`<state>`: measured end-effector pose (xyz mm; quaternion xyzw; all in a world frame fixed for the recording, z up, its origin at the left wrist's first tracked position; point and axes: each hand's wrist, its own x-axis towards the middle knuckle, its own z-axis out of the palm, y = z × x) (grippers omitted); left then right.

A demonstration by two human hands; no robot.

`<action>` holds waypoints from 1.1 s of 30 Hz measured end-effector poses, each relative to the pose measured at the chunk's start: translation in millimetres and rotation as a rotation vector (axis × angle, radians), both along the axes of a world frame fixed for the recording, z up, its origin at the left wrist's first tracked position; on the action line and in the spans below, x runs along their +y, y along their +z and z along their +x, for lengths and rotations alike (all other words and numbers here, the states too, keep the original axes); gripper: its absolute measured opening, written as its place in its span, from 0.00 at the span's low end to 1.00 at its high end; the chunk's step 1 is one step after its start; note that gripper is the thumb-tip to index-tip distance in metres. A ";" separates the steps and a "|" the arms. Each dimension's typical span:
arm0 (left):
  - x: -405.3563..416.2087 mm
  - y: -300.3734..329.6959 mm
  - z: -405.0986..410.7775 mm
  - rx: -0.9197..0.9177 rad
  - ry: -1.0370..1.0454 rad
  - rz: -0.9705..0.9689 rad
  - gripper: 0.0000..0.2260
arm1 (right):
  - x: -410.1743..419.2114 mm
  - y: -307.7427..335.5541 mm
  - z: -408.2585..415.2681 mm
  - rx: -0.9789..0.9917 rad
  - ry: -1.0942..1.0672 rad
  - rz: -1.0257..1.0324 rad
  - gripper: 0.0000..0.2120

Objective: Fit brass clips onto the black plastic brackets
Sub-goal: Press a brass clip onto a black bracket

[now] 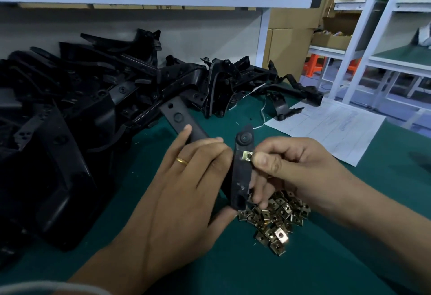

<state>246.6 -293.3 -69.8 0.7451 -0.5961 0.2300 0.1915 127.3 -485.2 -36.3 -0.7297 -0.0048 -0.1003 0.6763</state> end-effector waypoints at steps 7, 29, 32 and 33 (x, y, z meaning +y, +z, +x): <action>1.2 -2.1 -0.9 0.074 -0.077 0.053 0.30 | 5.3 -5.0 -0.5 -0.030 -0.004 -0.232 0.16; 5.1 4.5 1.1 0.387 -0.089 -0.217 0.25 | -48.3 39.5 -31.5 -0.151 -0.032 -0.027 0.20; -0.2 -2.9 -1.3 0.263 -0.109 -0.121 0.31 | -35.7 18.9 -15.2 -0.177 -0.090 -0.148 0.16; -2.6 -2.6 -2.8 0.253 -0.110 -0.114 0.32 | -27.7 9.2 -8.4 -0.132 -0.070 -0.176 0.14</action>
